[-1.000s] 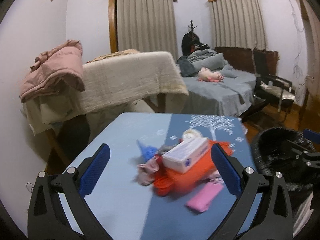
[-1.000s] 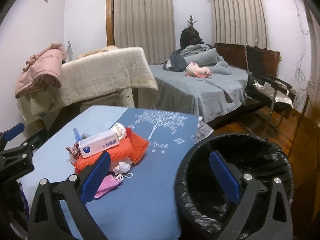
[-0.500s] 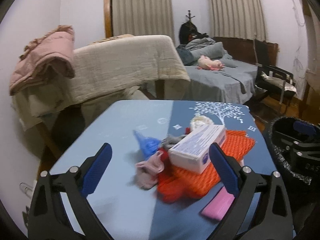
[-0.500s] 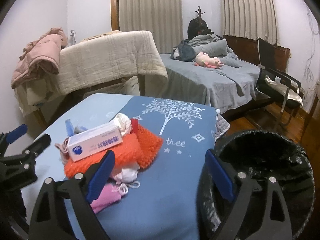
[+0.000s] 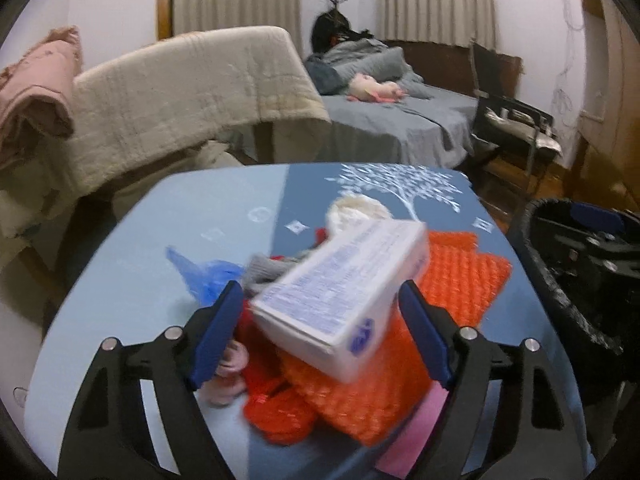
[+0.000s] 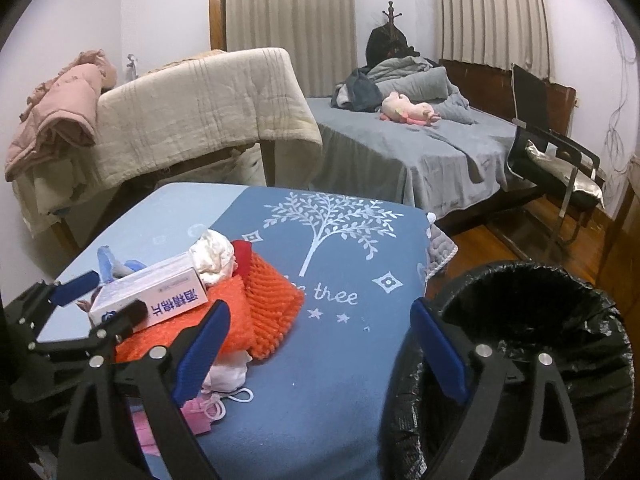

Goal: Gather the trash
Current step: 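Reach the left tool to the white tissue box and close on it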

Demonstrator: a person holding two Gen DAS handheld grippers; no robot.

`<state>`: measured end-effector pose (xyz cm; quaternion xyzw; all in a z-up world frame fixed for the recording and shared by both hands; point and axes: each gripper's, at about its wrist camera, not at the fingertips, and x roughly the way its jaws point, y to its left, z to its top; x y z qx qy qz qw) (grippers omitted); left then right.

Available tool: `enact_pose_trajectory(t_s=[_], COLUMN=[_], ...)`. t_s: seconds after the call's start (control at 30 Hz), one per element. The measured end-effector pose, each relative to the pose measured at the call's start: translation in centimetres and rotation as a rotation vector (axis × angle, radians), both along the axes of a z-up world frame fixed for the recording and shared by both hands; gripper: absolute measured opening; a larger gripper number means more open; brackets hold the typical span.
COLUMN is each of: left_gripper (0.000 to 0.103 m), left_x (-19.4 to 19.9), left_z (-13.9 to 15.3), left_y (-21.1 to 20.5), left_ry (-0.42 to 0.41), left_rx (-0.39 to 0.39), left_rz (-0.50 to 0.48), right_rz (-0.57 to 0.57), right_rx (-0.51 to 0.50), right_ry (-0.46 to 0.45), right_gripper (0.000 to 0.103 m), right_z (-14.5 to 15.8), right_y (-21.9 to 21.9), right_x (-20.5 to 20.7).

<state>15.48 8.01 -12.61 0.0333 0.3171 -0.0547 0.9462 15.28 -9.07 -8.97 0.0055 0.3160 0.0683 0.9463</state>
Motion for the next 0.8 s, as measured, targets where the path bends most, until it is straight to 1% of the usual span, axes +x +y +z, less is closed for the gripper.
enact_pose_trajectory(t_s=[0.13, 0.2, 0.27, 0.37, 0.43, 0.5, 0.6, 0.63, 0.73, 0.8], left_gripper=[0.077, 0.078, 0.084, 0.088, 0.091, 0.091, 0.088, 0.084, 0.077, 0.075], left_x=[0.1, 0.4, 1.1, 1.9, 2.5, 2.9, 2.5, 2.0, 0.4, -0.2], left_z=[-0.3, -0.3, -0.5, -0.9, -1.2, -1.5, -1.4, -1.3, -0.5, -0.2], left_y=[-0.4, -0.4, -0.1, 0.1, 0.2, 0.3, 0.2, 0.2, -0.4, -0.9], left_ry=[0.015, 0.013, 0.019, 0.041, 0.07, 0.091, 0.104, 0.104, 0.09, 0.083], left_rx=[-0.039, -0.038, -0.035, -0.052, -0.067, -0.078, -0.091, -0.099, -0.107, -0.102], left_rz=[-0.05, -0.048, -0.04, -0.044, -0.059, -0.071, -0.08, -0.084, -0.1, -0.107], right_rz=[0.0, -0.001, -0.002, -0.004, -0.007, -0.008, -0.009, -0.01, -0.016, -0.02], right_rx=[-0.009, -0.01, -0.011, -0.012, -0.01, -0.011, -0.016, -0.017, -0.017, -0.017], right_ry=[0.001, 0.002, 0.003, 0.005, 0.007, 0.005, 0.003, 0.003, 0.003, 0.0], right_gripper=[0.09, 0.09, 0.09, 0.09, 0.09, 0.09, 0.09, 0.09, 0.09, 0.09], right_z=[-0.1, -0.1, -0.2, -0.2, -0.2, -0.2, -0.2, -0.2, -0.1, 0.0], right_y=[-0.1, -0.1, -0.1, -0.3, -0.4, -0.4, -0.4, -0.4, -0.6, -0.8], right_x=[0.1, 0.2, 0.3, 0.4, 0.4, 0.3, 0.2, 0.2, 0.2, 0.2])
